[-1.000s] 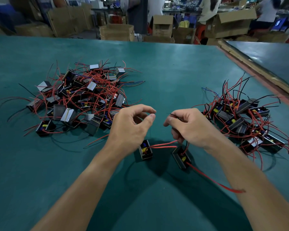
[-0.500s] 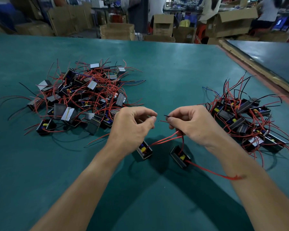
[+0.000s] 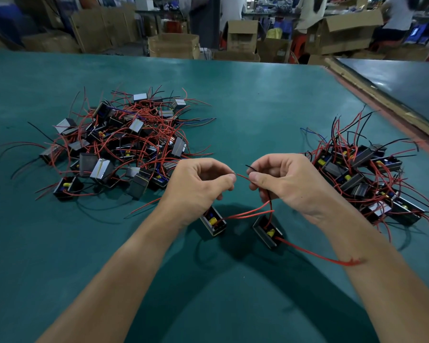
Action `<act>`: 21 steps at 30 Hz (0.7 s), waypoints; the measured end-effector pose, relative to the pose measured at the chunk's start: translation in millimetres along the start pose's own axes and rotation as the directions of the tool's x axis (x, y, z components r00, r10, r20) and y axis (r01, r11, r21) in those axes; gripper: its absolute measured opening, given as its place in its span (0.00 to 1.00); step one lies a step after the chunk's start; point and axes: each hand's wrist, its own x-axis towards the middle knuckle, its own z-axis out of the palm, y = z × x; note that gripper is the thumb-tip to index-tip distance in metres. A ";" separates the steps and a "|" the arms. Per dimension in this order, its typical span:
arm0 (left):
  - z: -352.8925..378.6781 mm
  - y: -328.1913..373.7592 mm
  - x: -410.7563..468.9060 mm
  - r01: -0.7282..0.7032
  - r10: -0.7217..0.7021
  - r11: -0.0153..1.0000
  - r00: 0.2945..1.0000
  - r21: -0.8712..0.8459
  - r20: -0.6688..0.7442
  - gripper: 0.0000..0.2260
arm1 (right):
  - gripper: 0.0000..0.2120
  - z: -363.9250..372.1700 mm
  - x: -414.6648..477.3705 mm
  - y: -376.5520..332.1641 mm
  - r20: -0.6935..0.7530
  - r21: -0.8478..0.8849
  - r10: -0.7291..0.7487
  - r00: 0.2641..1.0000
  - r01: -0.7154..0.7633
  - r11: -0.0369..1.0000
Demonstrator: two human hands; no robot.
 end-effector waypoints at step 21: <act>0.7 -5.2 1.7 -0.089 0.087 0.989 0.996 0.120 0.021 0.07 | 0.09 4.3 -4.2 -3.4 0.108 -0.058 0.005 0.994 0.001 0.998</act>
